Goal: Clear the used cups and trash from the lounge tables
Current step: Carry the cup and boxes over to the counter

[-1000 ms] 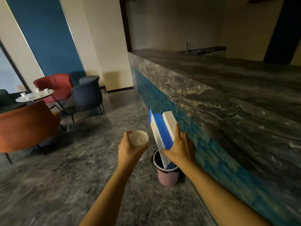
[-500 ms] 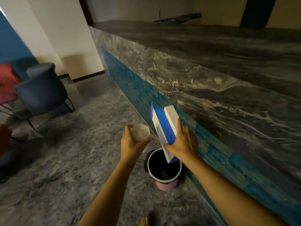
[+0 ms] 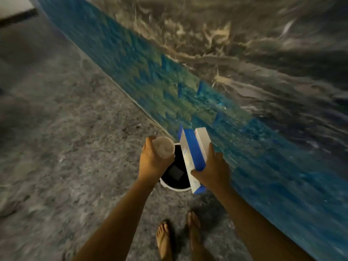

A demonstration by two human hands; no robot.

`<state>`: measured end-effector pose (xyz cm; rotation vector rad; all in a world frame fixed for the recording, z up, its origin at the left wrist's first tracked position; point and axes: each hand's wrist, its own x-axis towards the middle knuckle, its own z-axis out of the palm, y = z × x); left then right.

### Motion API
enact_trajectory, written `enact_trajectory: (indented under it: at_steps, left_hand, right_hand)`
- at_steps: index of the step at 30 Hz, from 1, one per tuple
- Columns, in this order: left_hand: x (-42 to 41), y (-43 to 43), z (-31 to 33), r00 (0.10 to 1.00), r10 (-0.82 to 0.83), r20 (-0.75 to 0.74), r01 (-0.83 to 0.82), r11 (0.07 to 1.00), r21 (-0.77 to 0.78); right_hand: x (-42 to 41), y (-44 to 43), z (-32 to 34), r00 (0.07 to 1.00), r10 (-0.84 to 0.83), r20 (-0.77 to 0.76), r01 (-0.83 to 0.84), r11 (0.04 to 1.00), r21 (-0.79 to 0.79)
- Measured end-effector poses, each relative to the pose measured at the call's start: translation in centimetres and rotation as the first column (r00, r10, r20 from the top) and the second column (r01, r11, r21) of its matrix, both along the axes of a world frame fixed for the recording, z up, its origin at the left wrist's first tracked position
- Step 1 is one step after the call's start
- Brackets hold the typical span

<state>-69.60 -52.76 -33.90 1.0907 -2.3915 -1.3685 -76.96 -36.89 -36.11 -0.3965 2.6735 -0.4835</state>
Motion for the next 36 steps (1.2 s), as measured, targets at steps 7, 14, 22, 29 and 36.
enact_trajectory:
  at_steps: [7, 14, 22, 29, 36]
  left_hand:
    - [-2.1, -1.2, -12.3, 0.991, 0.032, 0.127, -0.048, 0.990, 0.130]
    - [-3.9, -1.3, -22.8, 0.970, 0.107, 0.220, -0.147, 0.974, 0.175]
    - [-4.7, -1.8, -28.1, 0.956, 0.123, 0.266, -0.181, 0.962, 0.206]
    - [-5.4, -1.7, -28.3, 0.955, 0.123, 0.269, -0.186, 0.958, 0.220]
    - [-7.0, -0.9, -30.2, 0.955, 0.066, 0.290, -0.139, 0.961, 0.240]
  right_hand:
    - [-2.0, -2.7, -11.3, 0.992, 0.008, 0.129, -0.018, 0.997, 0.072]
    - [-4.5, -5.0, -20.9, 0.966, 0.081, 0.245, -0.137, 0.966, 0.221]
    - [-6.1, -6.1, -26.9, 0.960, 0.051, 0.274, -0.130, 0.952, 0.278]
    - [-7.1, -7.4, -25.9, 0.974, 0.028, 0.226, -0.082, 0.969, 0.231]
    - [-7.1, -6.0, -25.1, 0.981, 0.054, 0.186, -0.084, 0.984, 0.157]
